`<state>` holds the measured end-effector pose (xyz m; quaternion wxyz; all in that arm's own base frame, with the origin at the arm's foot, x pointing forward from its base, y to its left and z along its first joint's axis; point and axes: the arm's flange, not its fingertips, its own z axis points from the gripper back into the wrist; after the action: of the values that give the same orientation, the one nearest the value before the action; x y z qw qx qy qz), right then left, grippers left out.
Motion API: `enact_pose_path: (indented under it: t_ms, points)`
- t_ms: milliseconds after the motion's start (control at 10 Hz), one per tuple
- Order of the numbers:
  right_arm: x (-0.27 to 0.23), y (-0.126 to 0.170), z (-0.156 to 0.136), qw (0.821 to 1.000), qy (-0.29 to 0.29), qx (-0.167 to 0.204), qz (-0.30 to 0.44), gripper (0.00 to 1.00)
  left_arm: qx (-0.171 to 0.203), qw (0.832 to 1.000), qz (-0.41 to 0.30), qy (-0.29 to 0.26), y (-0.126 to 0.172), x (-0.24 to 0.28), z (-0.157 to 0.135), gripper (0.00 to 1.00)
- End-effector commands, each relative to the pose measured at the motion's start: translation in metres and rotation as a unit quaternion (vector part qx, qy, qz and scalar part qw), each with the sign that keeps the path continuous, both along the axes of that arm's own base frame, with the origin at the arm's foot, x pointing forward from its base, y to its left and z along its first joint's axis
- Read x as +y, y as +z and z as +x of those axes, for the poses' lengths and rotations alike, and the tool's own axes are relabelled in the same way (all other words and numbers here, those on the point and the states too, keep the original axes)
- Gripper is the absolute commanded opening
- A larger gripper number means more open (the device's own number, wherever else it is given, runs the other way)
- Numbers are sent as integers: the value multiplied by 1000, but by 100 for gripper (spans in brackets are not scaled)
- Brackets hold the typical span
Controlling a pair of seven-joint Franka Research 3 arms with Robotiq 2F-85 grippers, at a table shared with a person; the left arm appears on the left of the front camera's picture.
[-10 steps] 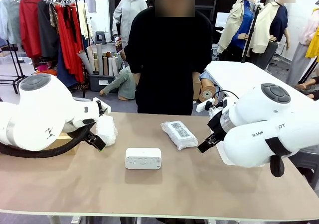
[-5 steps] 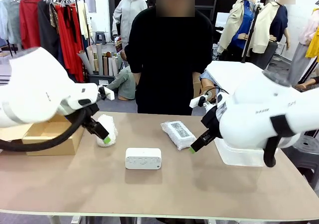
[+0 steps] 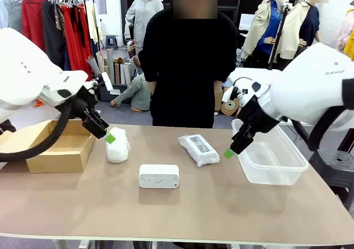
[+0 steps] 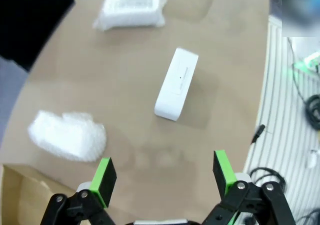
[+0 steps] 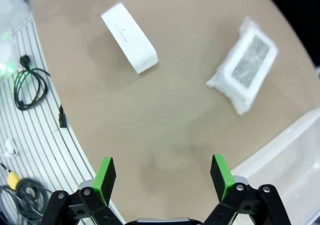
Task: Separate and place wrapped and unwrapped clocks.
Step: Pick up the Digital clock indicated by the person.
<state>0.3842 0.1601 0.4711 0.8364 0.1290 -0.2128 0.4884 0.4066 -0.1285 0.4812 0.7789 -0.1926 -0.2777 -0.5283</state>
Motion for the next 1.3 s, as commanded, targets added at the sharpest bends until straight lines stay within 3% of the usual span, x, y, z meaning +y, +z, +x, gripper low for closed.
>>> enact_pose_path:
  t_ms: [0,200,400,500,900,1200]
  points:
    - [-24,7,12,997,45,-41,53,100,-44,996,-36,-70,-3,18,8,100]
    - [-40,10,22,994,57,-53,79,100,-47,994,-48,-84,-2,26,14,100]
    - [-50,12,31,990,35,-72,114,100,-63,995,-55,-57,2,26,17,100]
    - [-42,18,16,995,40,-56,67,100,-54,995,-35,-74,2,27,7,100]
    - [-43,17,16,995,39,-58,70,100,-51,996,-28,-68,1,26,8,100]
    - [-45,26,33,981,149,-100,80,100,-46,989,-36,-132,11,41,30,100]
